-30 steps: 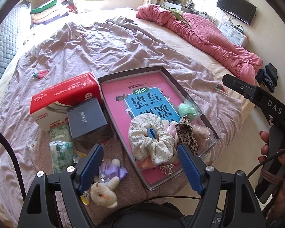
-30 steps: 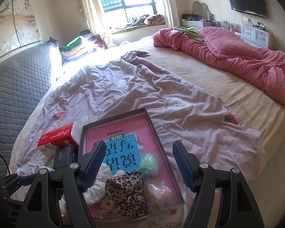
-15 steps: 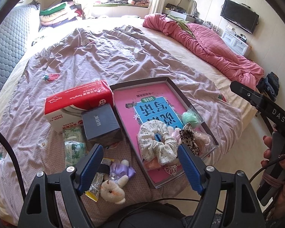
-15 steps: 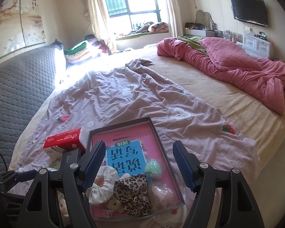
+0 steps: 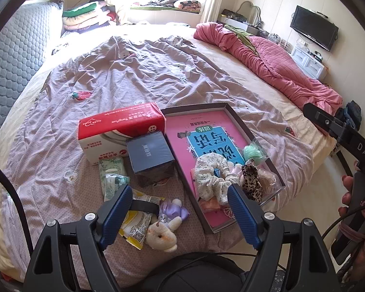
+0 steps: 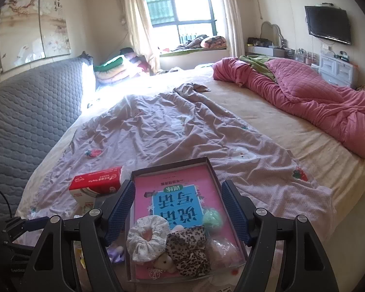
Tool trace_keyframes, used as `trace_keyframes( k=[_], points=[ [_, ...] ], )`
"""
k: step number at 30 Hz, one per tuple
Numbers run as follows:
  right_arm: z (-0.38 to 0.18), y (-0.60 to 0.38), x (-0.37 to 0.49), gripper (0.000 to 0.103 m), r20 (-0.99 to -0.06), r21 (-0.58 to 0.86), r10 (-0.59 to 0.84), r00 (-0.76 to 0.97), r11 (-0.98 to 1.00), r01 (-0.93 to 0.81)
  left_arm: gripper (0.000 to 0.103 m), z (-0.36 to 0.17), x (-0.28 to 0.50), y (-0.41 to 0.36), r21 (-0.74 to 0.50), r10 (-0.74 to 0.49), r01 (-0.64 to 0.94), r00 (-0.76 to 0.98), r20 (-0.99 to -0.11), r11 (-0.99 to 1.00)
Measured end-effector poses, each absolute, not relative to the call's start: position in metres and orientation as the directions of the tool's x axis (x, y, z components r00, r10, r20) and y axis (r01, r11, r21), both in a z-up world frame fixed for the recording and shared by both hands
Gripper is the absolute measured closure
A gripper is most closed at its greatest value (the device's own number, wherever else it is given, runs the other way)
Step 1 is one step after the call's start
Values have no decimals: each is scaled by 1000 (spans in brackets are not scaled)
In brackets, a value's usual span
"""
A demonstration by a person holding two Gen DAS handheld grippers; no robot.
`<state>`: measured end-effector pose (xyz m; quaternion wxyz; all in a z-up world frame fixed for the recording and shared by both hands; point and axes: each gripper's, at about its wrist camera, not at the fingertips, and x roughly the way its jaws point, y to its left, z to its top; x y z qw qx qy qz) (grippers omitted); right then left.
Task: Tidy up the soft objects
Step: 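Withdraw both open tools from the tray, then move both open tools toward the pile beside the tray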
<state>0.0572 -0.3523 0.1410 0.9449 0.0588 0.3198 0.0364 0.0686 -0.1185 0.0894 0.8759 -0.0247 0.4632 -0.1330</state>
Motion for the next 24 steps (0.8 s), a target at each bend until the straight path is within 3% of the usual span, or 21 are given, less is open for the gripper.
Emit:
trace_keyframes(
  k=[24],
  points=[
    [130, -278, 50, 28, -650, 99, 229, 725, 971, -217, 23, 84, 59, -24, -211, -187, 22, 561, -807, 977]
  ],
)
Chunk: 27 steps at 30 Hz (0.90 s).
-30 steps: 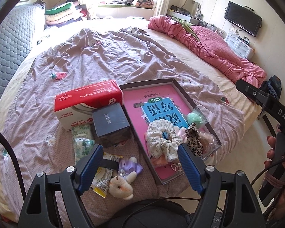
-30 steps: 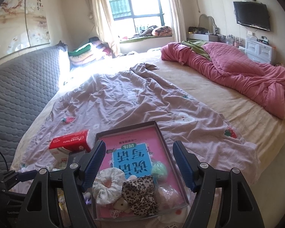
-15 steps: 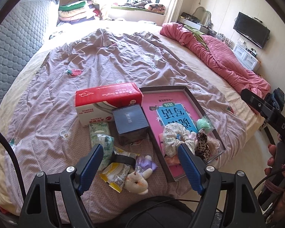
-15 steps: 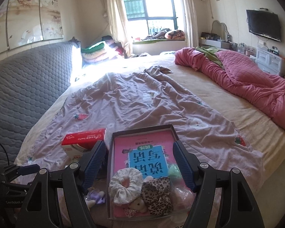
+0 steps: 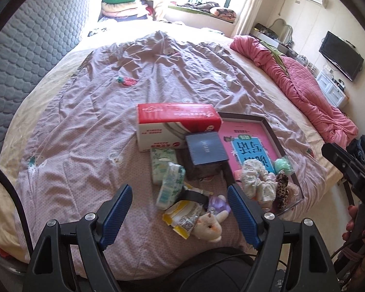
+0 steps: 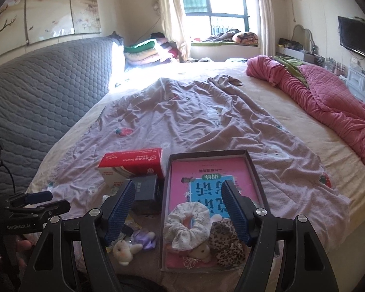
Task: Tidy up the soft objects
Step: 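Move both open tools toward the pile beside the tray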
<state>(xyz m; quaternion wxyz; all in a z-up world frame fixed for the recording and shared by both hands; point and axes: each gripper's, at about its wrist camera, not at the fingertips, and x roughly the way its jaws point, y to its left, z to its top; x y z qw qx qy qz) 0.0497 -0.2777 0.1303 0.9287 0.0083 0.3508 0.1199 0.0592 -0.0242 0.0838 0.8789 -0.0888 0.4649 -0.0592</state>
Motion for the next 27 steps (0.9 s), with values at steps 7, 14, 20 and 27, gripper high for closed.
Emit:
trace_keyframes(
  k=[7, 14, 20, 27],
  points=[
    [109, -250, 50, 28, -697, 98, 268, 665, 954, -282, 23, 67, 58, -5, -214, -172, -17, 538, -825, 977],
    [82, -222, 46, 28, -747, 74, 295, 596, 927, -367, 23, 49, 59, 0, -212, -166, -33, 509, -845, 977],
    [51, -196, 37, 28, -796, 35, 312, 518, 879, -475, 23, 30, 63, 2, -214, -171, -38, 470, -866, 976],
    [10, -175, 32, 28, -863, 3, 292, 413, 820, -573, 23, 11, 68, 0, -219, -184, -33, 430, -884, 975]
  ],
)
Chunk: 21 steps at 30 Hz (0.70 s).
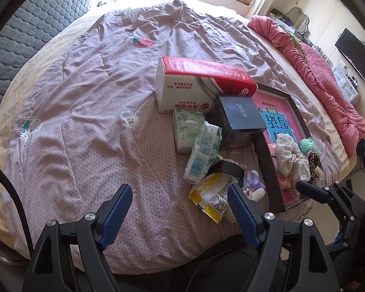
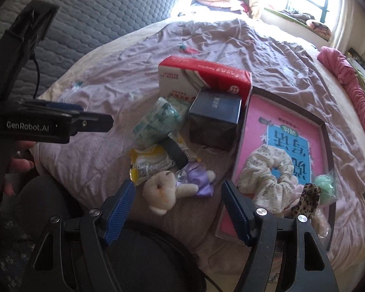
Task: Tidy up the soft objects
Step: 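Move both open tools toward the pile beside the tray, then grasp the wrapped blue pad with the left tool while the right tool grasps the white plush bear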
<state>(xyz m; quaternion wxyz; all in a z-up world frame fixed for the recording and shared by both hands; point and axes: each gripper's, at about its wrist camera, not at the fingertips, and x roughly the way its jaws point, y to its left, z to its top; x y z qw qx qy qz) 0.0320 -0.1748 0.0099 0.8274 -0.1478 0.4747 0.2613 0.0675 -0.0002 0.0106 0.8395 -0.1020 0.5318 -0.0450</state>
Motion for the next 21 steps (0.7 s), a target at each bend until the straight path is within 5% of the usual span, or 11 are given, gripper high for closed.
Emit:
trace_keyframes(
  k=[21],
  points=[
    [-58, -130, 29, 29, -896, -190, 213, 390, 611, -769, 23, -42, 121, -16, -243, -218, -39, 320, -922, 969]
  ],
)
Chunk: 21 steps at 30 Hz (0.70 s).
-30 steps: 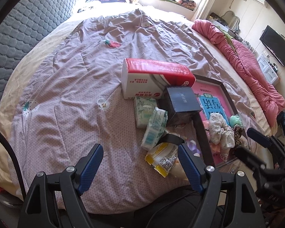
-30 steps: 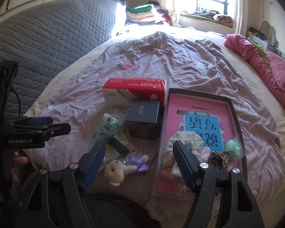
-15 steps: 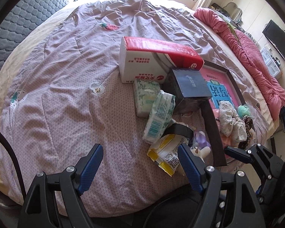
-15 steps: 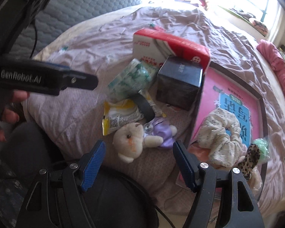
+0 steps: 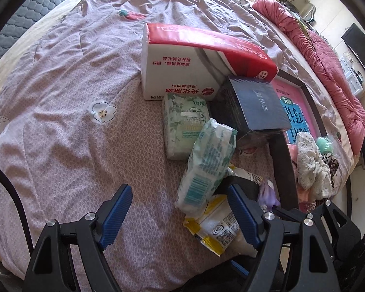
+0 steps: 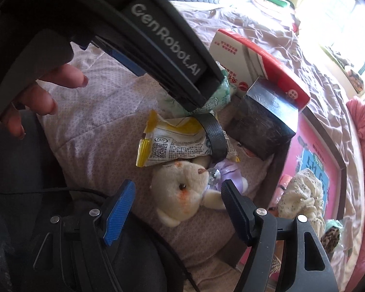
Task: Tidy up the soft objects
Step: 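Grasp the wrapped blue pad with the left tool while the right tool grasps the white plush bear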
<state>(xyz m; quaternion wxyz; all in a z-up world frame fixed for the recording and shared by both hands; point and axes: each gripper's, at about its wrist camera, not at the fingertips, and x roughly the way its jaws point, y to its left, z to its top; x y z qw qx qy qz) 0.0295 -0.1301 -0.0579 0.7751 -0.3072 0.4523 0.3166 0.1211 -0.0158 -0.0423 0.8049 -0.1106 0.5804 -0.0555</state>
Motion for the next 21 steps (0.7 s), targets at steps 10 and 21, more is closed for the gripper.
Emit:
trace_keyframes(
  k=[10, 21],
  points=[
    [-52, -154, 54, 45, -885, -48, 288, 365, 725, -687, 42, -56, 132, -13, -326, -295, -51, 317, -902, 944],
    [-36, -185, 74, 54, -854, 116, 391, 344, 786, -607, 74, -60, 134, -12, -422, -390, -45, 306, -868, 905]
  ],
)
